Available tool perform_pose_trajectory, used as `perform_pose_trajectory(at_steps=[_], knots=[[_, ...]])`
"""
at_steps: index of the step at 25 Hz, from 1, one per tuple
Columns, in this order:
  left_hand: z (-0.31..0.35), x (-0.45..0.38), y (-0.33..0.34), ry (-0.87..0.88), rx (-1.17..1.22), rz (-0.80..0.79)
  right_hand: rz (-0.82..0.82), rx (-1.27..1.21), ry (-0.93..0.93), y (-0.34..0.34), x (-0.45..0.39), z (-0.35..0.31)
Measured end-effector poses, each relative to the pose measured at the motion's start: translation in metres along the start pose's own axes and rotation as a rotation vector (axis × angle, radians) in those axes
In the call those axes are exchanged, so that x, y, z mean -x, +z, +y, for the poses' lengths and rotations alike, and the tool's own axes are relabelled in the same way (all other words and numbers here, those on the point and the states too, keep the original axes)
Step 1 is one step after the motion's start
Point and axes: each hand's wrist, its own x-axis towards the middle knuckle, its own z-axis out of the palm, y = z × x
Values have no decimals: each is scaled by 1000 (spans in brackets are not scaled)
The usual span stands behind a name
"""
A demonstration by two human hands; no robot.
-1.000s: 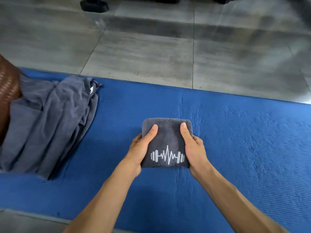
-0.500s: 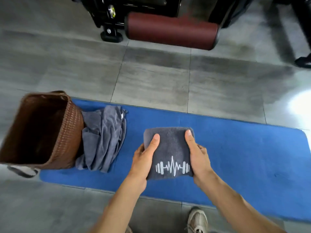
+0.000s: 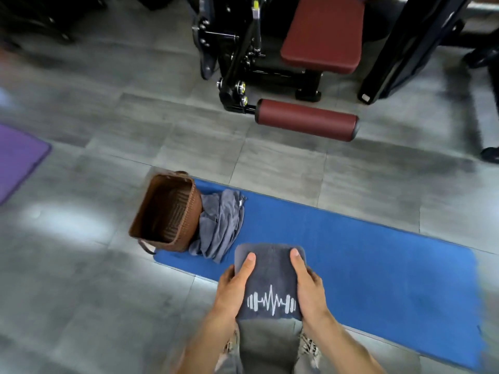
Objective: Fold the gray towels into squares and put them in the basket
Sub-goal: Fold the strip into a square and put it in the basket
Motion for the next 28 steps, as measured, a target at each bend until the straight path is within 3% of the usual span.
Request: perform_pose_trajectory(at_steps=[8,14,18,28], knots=[[6,27,-116,30,57,28,-94,-34,-6,87,68,33],[35,27,-262,88,23,-18,-107,-117,-27,216,125,84],[62,23,-324,100,7,-62,-132,-220,-8,274,154,96],[142,-80,-380,54,-58,-7,-38,-131,-15,383,69,72]])
